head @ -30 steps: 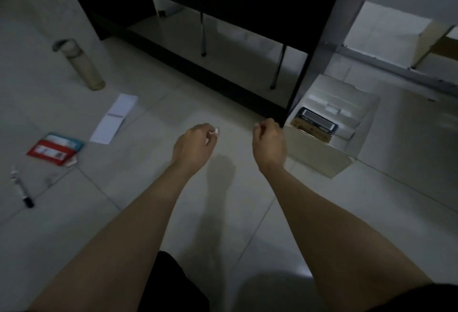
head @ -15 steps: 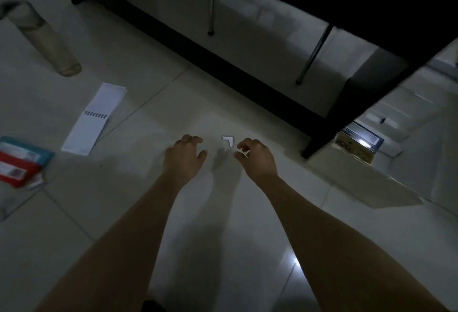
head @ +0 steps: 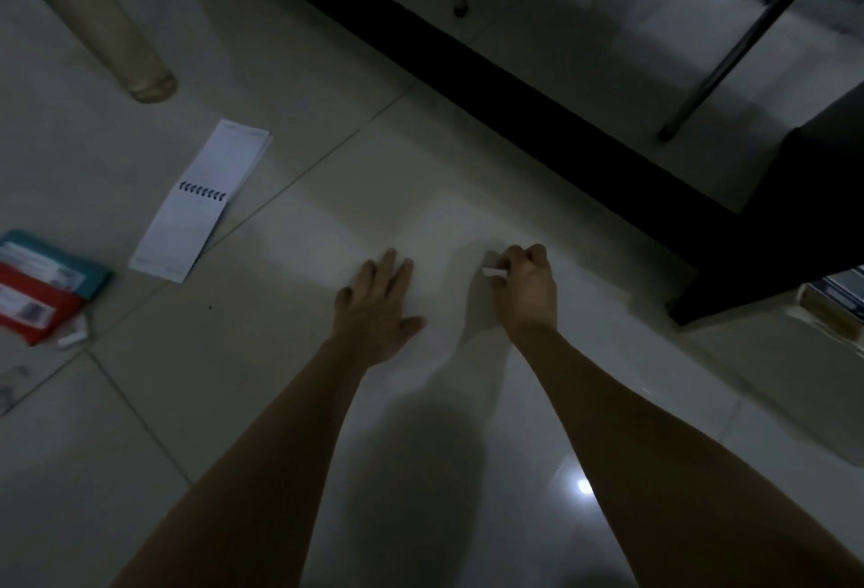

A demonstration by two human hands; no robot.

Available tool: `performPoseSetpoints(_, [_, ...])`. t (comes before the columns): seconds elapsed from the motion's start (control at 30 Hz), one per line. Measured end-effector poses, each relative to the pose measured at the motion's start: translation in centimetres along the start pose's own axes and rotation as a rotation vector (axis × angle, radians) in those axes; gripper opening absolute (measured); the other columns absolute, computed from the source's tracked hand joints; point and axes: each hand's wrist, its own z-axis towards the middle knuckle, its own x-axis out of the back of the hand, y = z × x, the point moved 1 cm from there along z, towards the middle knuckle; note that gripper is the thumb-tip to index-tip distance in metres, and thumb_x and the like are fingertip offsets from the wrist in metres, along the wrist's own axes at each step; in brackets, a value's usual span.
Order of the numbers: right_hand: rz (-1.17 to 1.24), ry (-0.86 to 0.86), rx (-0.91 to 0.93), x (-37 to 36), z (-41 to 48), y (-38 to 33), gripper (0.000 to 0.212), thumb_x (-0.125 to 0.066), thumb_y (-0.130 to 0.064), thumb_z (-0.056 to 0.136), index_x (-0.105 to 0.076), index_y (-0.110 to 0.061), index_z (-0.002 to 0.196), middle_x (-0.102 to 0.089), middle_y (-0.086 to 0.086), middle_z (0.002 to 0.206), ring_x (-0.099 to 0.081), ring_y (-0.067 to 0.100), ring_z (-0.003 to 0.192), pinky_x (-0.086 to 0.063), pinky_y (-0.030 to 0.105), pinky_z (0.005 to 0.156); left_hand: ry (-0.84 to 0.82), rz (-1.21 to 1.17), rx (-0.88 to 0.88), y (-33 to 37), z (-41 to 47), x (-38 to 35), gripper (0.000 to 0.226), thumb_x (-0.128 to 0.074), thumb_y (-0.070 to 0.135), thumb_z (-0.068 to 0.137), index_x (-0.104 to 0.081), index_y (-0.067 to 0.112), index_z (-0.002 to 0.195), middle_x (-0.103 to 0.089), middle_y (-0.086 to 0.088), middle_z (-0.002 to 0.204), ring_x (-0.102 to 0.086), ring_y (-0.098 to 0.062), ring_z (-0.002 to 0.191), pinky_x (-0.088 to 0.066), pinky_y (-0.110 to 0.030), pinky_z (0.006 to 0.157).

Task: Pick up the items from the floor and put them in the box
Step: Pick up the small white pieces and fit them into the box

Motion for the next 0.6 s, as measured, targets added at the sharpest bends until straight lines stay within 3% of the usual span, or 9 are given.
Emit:
performPoseSetpoints(0.1, [0.115,-0.007,-0.052,-0.1,-0.1,-0.5,0.016,-0.051,-0.005,0.090,-0.057,-0.001,0.104,-0.056,0.019,0.111,-0.058,0.034,0.096,-0.049,0.036,0.080,0.001,-0.120,-0.005,-0.1,-0.1,0.5,0.071,-0.043,0.046,0.093,-0.009,0.023,0.150,0.002,0.003,0.161,-0.003,-0.023,0.148,-0.018,-0.045,0.117])
performPoseSetpoints(0.2, [0.353,-0.063,-0.066,-0.6,-1.3,-2.9,0.002,-0.058,-0.006,0.087,-0.059,-0.005,0.089,-0.066,0.017,0.087,-0.065,0.032,0.081,-0.057,0.043,0.075,0.130,-0.291,0.064,-1.1,-1.7,1.7,0.055,-0.044,0.032,0.096,-0.030,0.014,0.145,-0.030,-0.006,0.154,-0.028,-0.025,0.141,-0.030,-0.040,0.113])
performPoseSetpoints(0.37, [0.655,-0.199,0.010,-1.2,-3.8,-10.0,0.018,-0.071,-0.011,0.082,-0.054,-0.009,0.075,-0.058,0.007,0.060,-0.057,0.016,0.049,-0.057,0.037,0.062,0.463,-0.445,0.272,-6.6,-6.6,4.2,0.037,-0.047,0.025,0.095,-0.055,0.009,0.128,-0.058,-0.014,0.129,-0.055,-0.031,0.116,-0.043,-0.038,0.098])
performPoseSetpoints(0.5, [0.713,-0.293,0.118,-3.1,-6.2,-16.2,0.014,-0.072,-0.010,0.080,-0.059,-0.006,0.078,-0.058,0.001,0.057,-0.056,0.007,0.043,-0.055,0.031,0.057,0.664,-0.520,0.438,-12.3,-11.4,5.4,0.029,-0.052,0.026,0.093,-0.062,0.011,0.116,-0.064,-0.012,0.113,-0.061,-0.028,0.100,-0.045,-0.033,0.082])
performPoseSetpoints(0.6, [0.699,-0.367,0.172,-5.8,-7.9,-20.4,0.013,-0.074,-0.012,0.079,-0.063,-0.007,0.077,-0.060,0.001,0.059,-0.059,0.017,0.055,-0.055,0.033,0.061,0.745,-0.545,0.556,-16.9,-13.9,4.9,0.026,-0.056,0.027,0.090,-0.062,0.011,0.111,-0.065,-0.010,0.106,-0.061,-0.026,0.093,-0.045,-0.032,0.076])
